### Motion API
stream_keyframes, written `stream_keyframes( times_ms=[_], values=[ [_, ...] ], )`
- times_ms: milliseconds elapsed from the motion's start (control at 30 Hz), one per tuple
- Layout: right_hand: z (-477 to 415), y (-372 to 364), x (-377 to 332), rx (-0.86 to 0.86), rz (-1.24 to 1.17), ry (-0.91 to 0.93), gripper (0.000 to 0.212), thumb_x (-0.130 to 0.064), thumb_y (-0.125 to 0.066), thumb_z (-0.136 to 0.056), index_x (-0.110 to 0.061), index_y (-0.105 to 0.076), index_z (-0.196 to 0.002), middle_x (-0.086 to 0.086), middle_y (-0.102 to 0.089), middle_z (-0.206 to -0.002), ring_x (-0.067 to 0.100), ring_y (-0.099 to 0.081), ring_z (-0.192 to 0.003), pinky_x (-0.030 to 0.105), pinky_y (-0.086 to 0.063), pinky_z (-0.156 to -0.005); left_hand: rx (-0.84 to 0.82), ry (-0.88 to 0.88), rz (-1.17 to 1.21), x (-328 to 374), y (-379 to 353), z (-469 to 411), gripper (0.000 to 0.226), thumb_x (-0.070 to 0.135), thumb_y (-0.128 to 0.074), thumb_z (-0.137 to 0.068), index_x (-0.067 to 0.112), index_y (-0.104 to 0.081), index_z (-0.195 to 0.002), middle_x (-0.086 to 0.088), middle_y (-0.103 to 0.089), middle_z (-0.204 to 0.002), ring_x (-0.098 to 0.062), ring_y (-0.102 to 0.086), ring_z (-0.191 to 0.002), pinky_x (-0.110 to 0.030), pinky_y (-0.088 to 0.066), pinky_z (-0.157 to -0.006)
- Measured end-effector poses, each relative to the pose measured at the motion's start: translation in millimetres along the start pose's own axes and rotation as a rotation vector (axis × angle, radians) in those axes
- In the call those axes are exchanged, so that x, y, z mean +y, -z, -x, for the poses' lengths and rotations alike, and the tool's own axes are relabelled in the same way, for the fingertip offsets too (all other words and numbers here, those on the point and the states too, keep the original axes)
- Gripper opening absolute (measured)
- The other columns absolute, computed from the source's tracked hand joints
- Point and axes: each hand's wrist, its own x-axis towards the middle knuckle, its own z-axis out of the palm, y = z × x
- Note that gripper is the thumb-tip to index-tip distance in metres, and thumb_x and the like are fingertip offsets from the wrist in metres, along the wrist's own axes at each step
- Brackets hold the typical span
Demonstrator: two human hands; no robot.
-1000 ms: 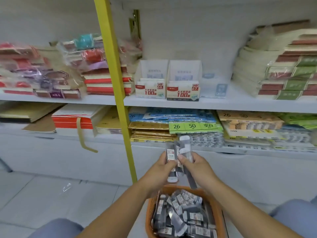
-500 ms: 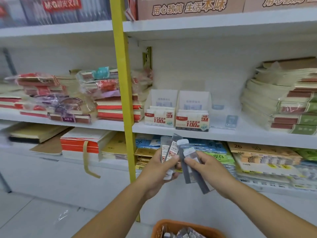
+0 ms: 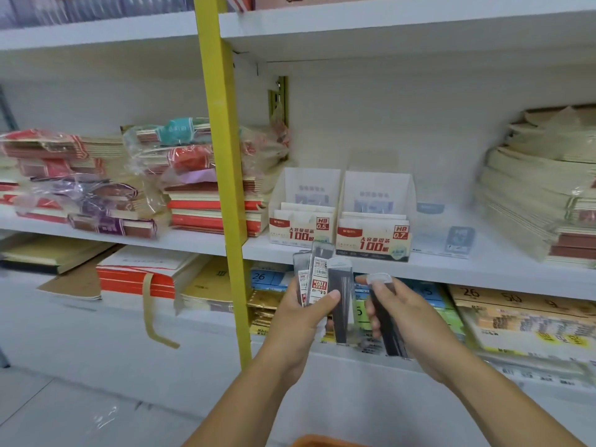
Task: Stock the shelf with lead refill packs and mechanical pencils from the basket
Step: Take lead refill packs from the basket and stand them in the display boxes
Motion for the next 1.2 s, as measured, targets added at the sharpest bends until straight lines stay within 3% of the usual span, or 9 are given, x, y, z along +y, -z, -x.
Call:
stream_keyframes(
  times_ms=[100,233,367,533,633,733,833,1033,1200],
  values=[
    [-2.5,-1.6,-2.9,-0.086,-0.15,-0.084,0.041,-0.066,-0.058,-0.078,-0.033,-0.074,-0.098,0.001,-0.059,-0.078,0.015,-0.054,-0.07,0.034,-0.047,-0.07,0.019,-0.002,-0.027,-1.1,2.3,2.2,0.036,0.021,-0.073,-0.091,0.035,-0.061,-0.121,0.006,-0.074,-0.105,-0.013,-0.069,-0.097,-0.043,-0.056,-0.093],
    [-3.0,-4.2,1.3,-0.084,-0.073,-0.016,0.028,-0.029,-0.044,-0.101,-0.038,-0.067,-0.114,-0.006,-0.069,-0.113,0.018,-0.064,-0.106,0.044,-0.05,-0.093,0.018,-0.033,-0.064,-2.1,3.4,6.6,0.032,0.02,-0.073,-0.092,0.035,-0.062,-0.118,0.008,-0.076,-0.1,-0.018,-0.07,-0.101,-0.043,-0.054,-0.095],
    [-2.2,-3.3,-1.9,0.03,-0.193,0.038,0.018,-0.014,-0.059,-0.094,-0.023,-0.072,-0.104,0.009,-0.072,-0.107,0.024,-0.07,-0.098,0.041,-0.057,-0.081,0.002,-0.036,-0.055,-2.9,4.9,11.9,0.032,0.02,-0.072,-0.092,0.038,-0.062,-0.116,0.009,-0.077,-0.103,-0.014,-0.073,-0.099,-0.037,-0.059,-0.085],
    [-3.7,1.5,-5.3,0.128,-0.151,0.062,0.015,-0.011,-0.066,-0.089,-0.015,-0.072,-0.103,0.006,-0.075,-0.097,0.022,-0.072,-0.091,0.038,-0.058,-0.071,0.036,-0.004,-0.025,2.1,9.9,14.0,0.032,0.015,-0.07,-0.092,0.027,-0.06,-0.12,0.007,-0.071,-0.087,-0.018,-0.055,-0.052,-0.038,-0.05,-0.053],
    [-0.9,-2.5,-7.5,0.133,-0.11,0.058,0.015,-0.011,-0.066,-0.089,-0.016,-0.071,-0.103,0.004,-0.076,-0.094,0.02,-0.073,-0.087,0.028,-0.058,-0.064,0.043,-0.007,-0.027,2.7,11.7,15.0,0.033,0.018,-0.071,-0.092,0.027,-0.06,-0.121,0.004,-0.074,-0.095,-0.005,-0.062,-0.063,-0.021,-0.052,-0.057],
    [1.8,-6.3,-11.2,0.127,-0.082,0.061,0.015,-0.011,-0.066,-0.089,-0.015,-0.07,-0.104,0.002,-0.076,-0.092,0.018,-0.074,-0.084,0.024,-0.056,-0.061,0.06,0.003,-0.017,6.8,11.6,15.8,0.035,0.018,-0.071,-0.092,0.025,-0.059,-0.124,0.002,-0.072,-0.098,-0.004,-0.061,-0.061,-0.029,-0.06,-0.062],
    [-0.9,-9.5,-28.9,0.129,-0.055,0.119,0.024,-0.009,-0.067,-0.089,-0.019,-0.065,-0.11,0.003,-0.076,-0.091,0.019,-0.074,-0.082,0.026,-0.057,-0.062,0.101,-0.053,0.008,19.5,13.2,12.2,0.03,0.016,-0.071,-0.093,0.029,-0.062,-0.118,0.006,-0.074,-0.091,-0.002,-0.064,-0.058,-0.018,-0.053,-0.05],
    [-37.6,-20.4,-117.2,0.172,0.183,0.402,0.034,-0.013,-0.07,-0.087,-0.041,-0.058,-0.102,0.0,-0.074,-0.081,0.016,-0.072,-0.076,0.034,-0.06,-0.066,0.226,-0.203,-0.06,59.6,24.1,-9.4,0.027,0.02,-0.071,-0.092,0.038,-0.061,-0.109,0.022,-0.074,-0.089,0.004,-0.069,-0.078,-0.01,-0.05,-0.056],
    [-109.0,-42.6,-170.3,0.204,0.437,0.599,0.034,-0.016,-0.071,-0.086,-0.041,-0.049,-0.091,-0.004,-0.072,-0.082,0.011,-0.068,-0.075,0.037,-0.058,-0.072,0.28,-0.283,-0.053,74.7,42.8,-28.6,0.033,0.018,-0.071,-0.092,0.043,-0.06,-0.11,0.025,-0.073,-0.092,0.007,-0.069,-0.082,-0.009,-0.052,-0.057]
  ],
)
